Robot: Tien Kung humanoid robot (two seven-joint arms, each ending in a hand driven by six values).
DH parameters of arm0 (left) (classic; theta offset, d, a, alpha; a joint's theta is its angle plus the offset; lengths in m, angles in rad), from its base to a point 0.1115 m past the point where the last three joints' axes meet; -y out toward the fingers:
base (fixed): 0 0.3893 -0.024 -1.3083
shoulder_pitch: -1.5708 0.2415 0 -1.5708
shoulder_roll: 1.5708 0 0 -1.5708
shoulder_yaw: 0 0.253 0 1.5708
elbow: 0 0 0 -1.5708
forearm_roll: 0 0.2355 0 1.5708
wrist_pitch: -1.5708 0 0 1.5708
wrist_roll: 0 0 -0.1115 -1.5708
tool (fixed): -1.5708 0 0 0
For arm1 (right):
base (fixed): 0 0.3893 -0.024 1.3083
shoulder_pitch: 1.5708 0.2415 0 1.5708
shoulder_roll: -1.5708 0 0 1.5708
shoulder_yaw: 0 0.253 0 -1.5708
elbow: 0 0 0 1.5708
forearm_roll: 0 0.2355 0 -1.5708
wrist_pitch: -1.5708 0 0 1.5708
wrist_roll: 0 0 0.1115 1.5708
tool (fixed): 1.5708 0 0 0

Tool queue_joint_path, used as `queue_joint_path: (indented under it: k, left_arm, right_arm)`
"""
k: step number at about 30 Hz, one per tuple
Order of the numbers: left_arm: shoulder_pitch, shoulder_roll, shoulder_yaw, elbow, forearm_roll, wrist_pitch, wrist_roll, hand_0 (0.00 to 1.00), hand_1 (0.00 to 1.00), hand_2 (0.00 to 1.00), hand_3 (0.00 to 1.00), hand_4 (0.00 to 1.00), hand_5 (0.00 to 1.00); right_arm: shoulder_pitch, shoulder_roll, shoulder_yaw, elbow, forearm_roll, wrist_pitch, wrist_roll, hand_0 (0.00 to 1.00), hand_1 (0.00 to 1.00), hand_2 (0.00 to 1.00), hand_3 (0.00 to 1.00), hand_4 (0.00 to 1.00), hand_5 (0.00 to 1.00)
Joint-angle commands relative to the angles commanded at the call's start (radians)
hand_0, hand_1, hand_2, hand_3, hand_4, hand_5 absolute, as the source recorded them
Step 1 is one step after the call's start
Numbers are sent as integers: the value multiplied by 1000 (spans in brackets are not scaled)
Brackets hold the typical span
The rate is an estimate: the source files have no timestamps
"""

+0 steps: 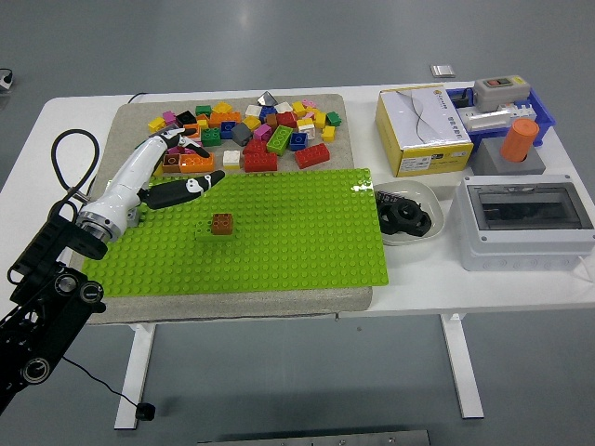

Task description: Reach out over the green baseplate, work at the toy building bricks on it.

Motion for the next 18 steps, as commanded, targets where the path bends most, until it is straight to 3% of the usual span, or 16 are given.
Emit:
queue_joint_path:
  k: [3,4,12,18]
  left_arm:
    - [30,13,-49,-16,-16,9,-22,929,927,877,582,818,130]
    - [42,20,-68,-17,-18,13,-29,918,909,845,569,858,2]
    - [134,83,-196,14,-16,37,-71,907,894,827,561,842,2]
    - [178,83,-259,29,-20,51,-98,892,883,792,540,799,2]
  right_arm:
    - [-2,0,0,0,1,0,-1,688,576,717,702,749,815]
    - [-2,0,-1,0,2,-1,-1,688,577,716,702,748,814]
    - [-3,-1,-12,0,15,-2,1,688,580,716,702,746,810]
    - [0,-1,-16,0,18,-2,2,688,581,716,701,739,803]
